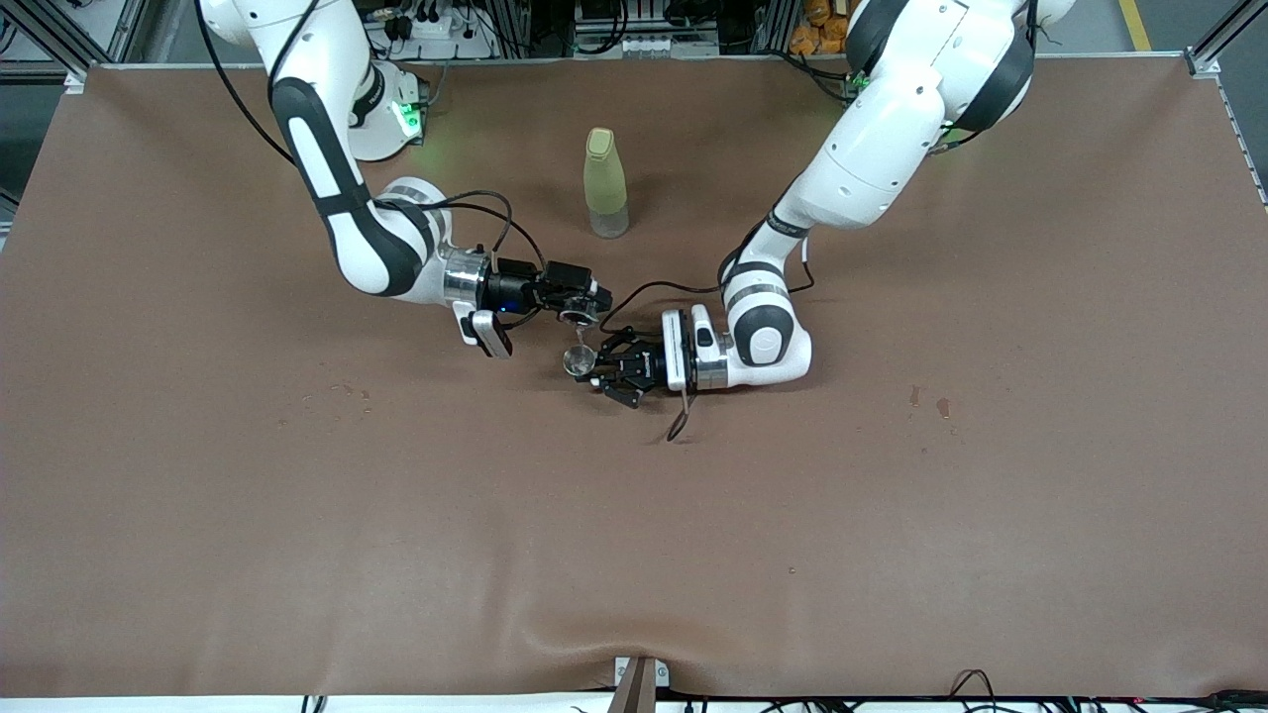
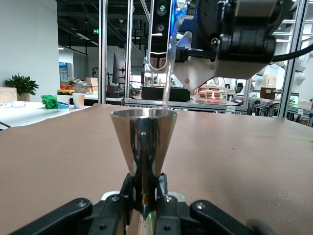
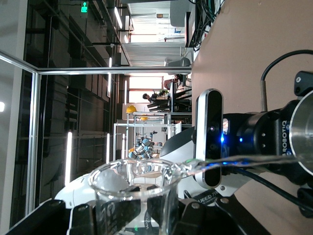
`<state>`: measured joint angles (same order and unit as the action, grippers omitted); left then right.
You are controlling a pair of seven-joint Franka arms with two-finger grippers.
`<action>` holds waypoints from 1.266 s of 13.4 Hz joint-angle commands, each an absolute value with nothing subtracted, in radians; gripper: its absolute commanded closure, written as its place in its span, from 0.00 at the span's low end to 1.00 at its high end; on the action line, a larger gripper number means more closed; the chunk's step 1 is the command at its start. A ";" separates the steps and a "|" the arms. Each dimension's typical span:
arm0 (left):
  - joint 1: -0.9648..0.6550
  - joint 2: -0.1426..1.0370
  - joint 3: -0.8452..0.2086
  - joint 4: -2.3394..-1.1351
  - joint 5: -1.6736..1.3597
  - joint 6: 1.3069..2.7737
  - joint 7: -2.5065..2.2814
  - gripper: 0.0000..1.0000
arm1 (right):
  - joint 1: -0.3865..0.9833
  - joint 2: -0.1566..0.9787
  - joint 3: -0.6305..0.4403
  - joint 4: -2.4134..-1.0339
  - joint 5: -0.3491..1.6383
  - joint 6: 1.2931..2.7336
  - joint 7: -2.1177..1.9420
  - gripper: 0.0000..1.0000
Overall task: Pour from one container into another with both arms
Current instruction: 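Pour liquid from the beaker into the jigger held by the left gripper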
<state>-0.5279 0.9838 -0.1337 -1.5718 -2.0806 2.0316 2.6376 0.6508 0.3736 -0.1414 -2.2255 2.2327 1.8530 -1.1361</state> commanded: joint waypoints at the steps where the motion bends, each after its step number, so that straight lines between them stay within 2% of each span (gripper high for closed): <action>1: -0.520 0.945 -0.144 -1.615 -2.079 2.022 2.654 1.00 | 0.646 0.348 -0.140 -2.233 2.230 1.855 -1.091 1.00; 17: -0.505 0.911 -0.152 -1.670 -2.068 1.971 2.661 1.00 | 0.624 0.350 -0.141 -2.207 2.232 1.855 -0.899 1.00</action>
